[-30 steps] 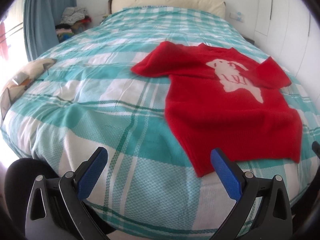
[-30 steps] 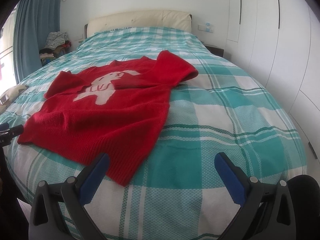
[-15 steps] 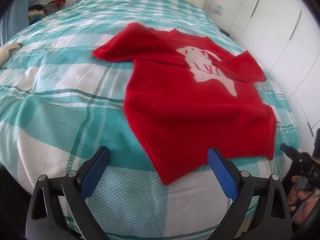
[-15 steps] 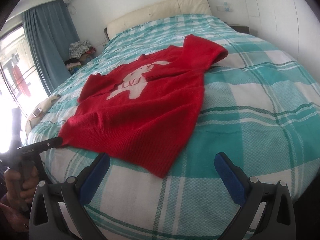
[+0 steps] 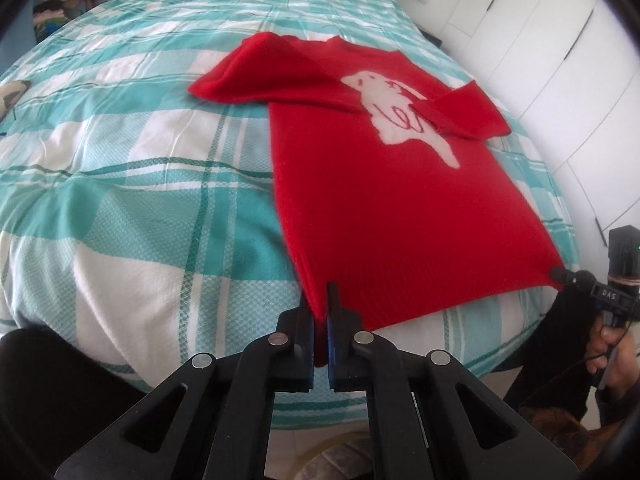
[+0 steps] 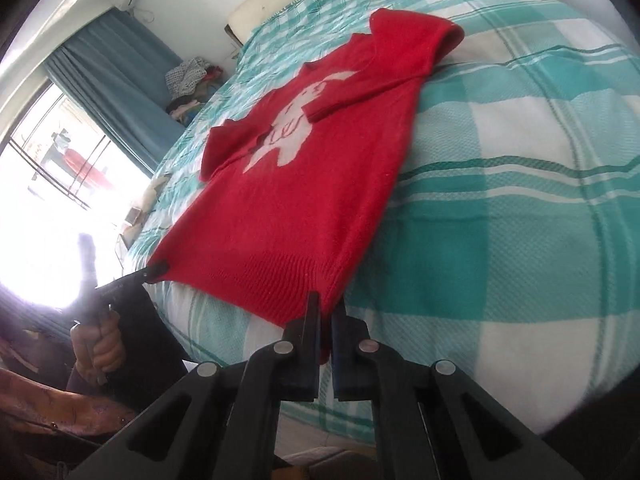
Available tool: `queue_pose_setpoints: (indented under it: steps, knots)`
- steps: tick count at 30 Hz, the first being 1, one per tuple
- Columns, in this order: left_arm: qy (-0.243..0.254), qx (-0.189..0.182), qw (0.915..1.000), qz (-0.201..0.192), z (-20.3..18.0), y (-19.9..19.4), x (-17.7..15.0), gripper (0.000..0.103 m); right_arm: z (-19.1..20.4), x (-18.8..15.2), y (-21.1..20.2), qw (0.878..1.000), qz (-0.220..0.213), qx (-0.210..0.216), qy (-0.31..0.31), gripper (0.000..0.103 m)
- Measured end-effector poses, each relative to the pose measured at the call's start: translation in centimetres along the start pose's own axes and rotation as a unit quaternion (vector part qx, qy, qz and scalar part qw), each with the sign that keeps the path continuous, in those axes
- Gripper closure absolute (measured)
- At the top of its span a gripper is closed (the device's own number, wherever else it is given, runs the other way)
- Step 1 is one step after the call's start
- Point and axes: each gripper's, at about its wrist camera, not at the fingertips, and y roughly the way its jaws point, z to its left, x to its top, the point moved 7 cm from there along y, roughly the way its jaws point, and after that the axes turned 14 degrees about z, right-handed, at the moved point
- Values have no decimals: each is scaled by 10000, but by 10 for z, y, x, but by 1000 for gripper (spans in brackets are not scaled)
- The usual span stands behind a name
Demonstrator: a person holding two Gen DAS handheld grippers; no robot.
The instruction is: Fold small clothes
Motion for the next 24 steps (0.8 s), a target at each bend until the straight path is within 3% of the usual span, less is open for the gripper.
queue_pose_setpoints:
  steps: [4, 7, 24]
  knots:
    - [290, 742, 9967, 177, -9, 22, -3, 100, -8, -2, 19, 9975, 345, -624, -19, 99]
    - [349, 948, 9947, 167, -8, 25, -5, 100, -18, -1, 34, 9936, 509, -1010, -17, 99]
    - [99, 827, 9965, 102, -3, 33, -5, 96, -26, -3, 49, 9910, 618, -1183, 73, 99]
